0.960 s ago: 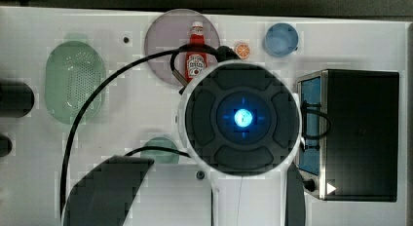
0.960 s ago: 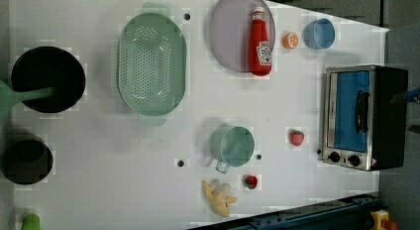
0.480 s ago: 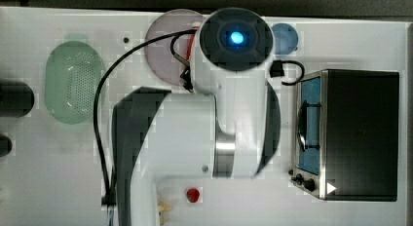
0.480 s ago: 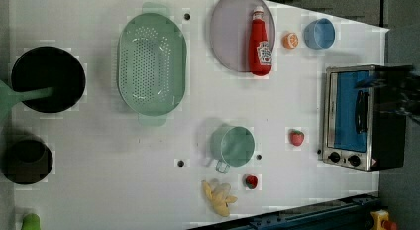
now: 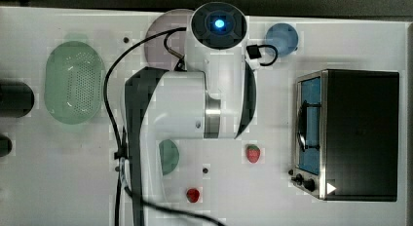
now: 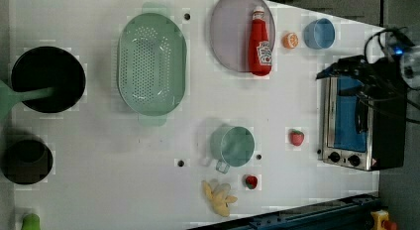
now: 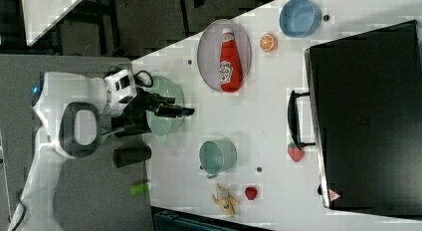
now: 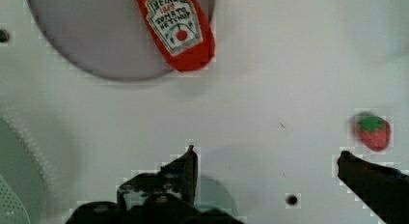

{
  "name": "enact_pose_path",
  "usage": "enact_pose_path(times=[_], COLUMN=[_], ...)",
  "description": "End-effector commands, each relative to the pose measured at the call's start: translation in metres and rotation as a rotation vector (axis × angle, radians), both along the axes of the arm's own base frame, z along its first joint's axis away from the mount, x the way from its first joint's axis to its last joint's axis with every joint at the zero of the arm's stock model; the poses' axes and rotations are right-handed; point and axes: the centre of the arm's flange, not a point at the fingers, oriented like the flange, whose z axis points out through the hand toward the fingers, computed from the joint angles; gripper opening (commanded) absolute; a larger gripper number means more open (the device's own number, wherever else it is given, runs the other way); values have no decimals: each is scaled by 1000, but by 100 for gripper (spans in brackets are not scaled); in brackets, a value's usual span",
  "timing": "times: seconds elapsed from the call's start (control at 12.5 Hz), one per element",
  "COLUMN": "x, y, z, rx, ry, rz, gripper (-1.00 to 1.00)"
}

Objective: Pick ketchup from plate and place it on table.

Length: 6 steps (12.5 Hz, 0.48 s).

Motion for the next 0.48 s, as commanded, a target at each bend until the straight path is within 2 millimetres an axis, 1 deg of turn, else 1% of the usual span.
enact_pose_path(times=[0.08,0.32,0.48], x=[19,37,44], y=[24,27,26], z=[-23,-62,-89], rx=[23,31,26], ry=[-27,-64,-78], rz=[128,246,313], gripper=[100,100,100])
